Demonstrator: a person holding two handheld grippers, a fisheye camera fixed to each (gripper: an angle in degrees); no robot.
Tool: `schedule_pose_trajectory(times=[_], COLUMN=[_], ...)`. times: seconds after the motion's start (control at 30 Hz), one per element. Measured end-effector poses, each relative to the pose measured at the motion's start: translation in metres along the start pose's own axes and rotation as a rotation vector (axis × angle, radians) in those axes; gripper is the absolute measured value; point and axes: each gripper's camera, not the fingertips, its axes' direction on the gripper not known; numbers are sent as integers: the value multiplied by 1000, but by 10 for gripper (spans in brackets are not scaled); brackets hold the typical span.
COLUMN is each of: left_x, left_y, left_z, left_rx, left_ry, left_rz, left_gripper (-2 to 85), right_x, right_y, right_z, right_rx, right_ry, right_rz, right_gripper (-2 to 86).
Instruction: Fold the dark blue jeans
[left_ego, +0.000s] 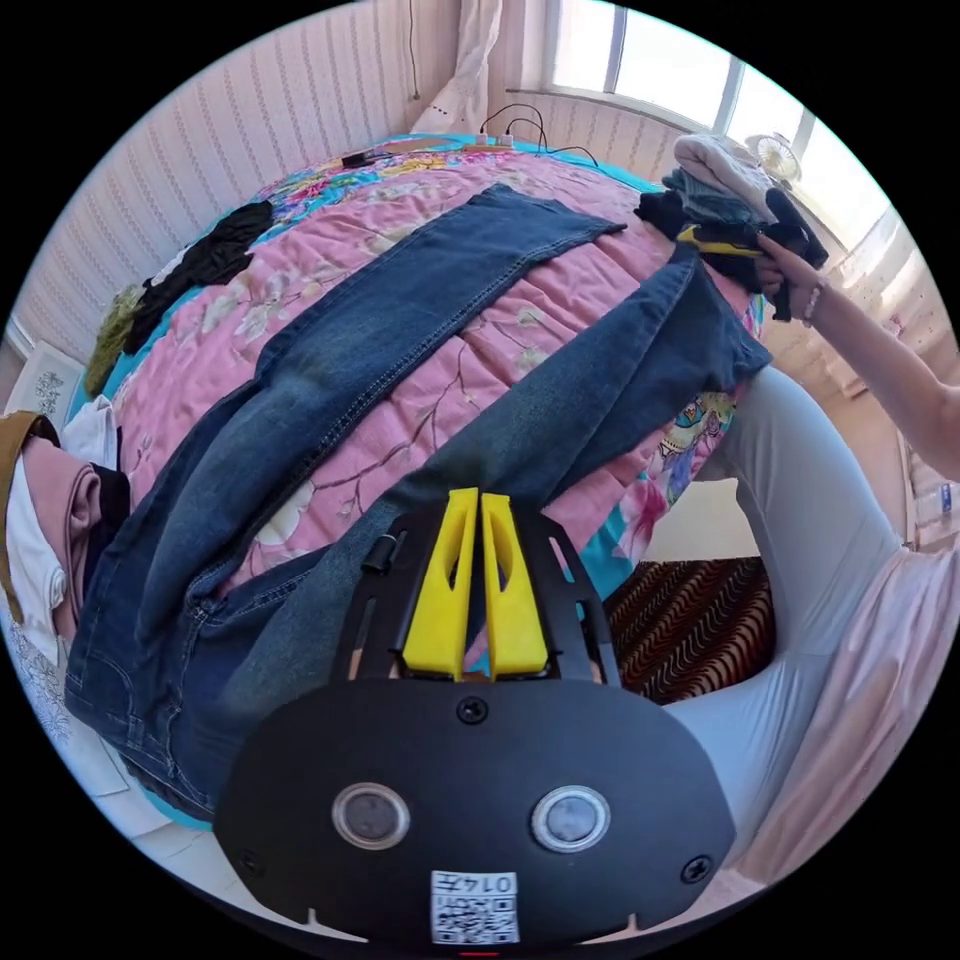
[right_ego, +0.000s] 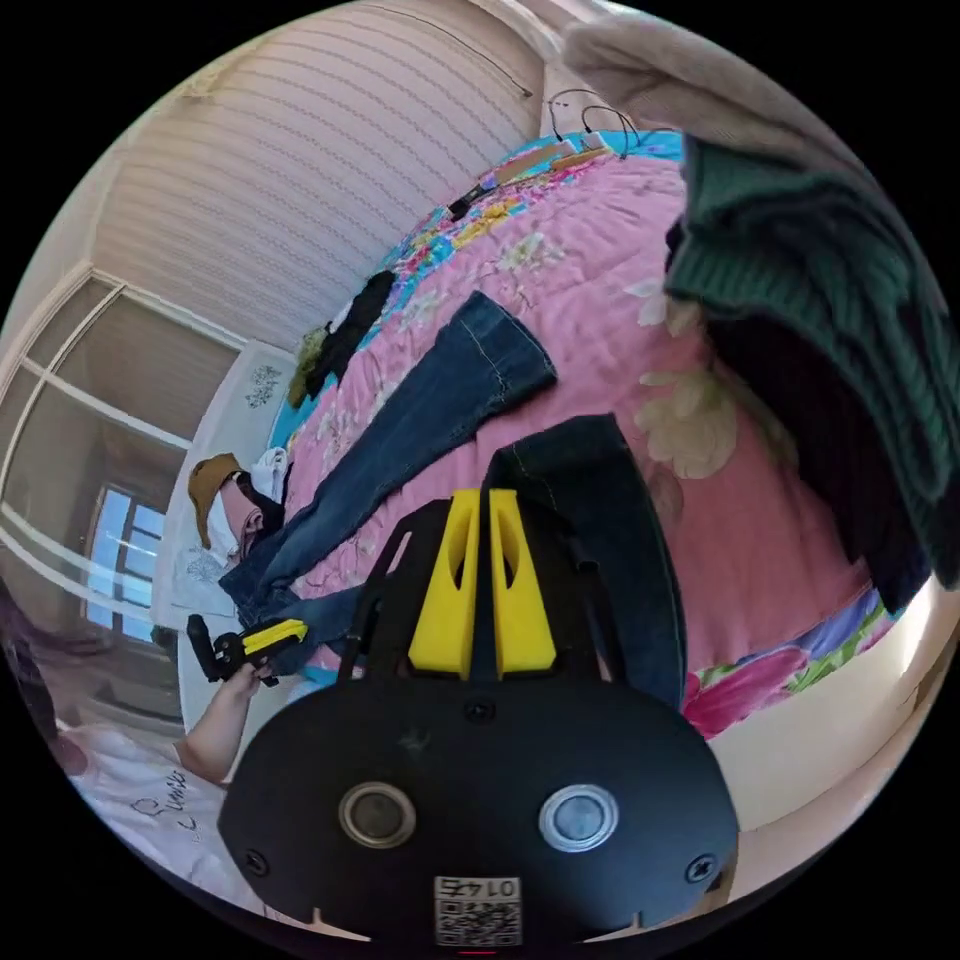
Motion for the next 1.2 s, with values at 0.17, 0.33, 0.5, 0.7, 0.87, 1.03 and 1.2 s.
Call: schedule_pose_trajectory(times=[0.17, 0.33, 0.5, 0.7, 0.87, 1.03, 1.2], left_x=[2, 24, 52, 62, 78, 95, 162], left_y=[10, 26, 32, 42, 46, 36, -32], left_z=[-67, -76, 34, 63, 53, 15, 28], left_rx=[150, 221, 14, -5, 7, 103, 122], left_ry=[-30, 87, 184, 253, 273, 216, 193], left_rz=[22, 62, -3, -65, 2, 34, 250], left_gripper=[-10, -10, -10, -10, -10, -5, 62], right_x=[-55, 0, 110, 145, 154, 149, 190], right_y=[4, 46, 94, 106, 105, 116, 136], right_z=[-102, -133, -74, -74, -99, -122, -117], right_rx=[302, 333, 75, 27, 44, 139, 206], right_ry=[-305, -219, -9, -14, 54, 198, 207], right_rz=[-306, -180, 164, 222, 222, 148, 300], right_gripper=[6, 4, 3, 6, 16, 31, 76])
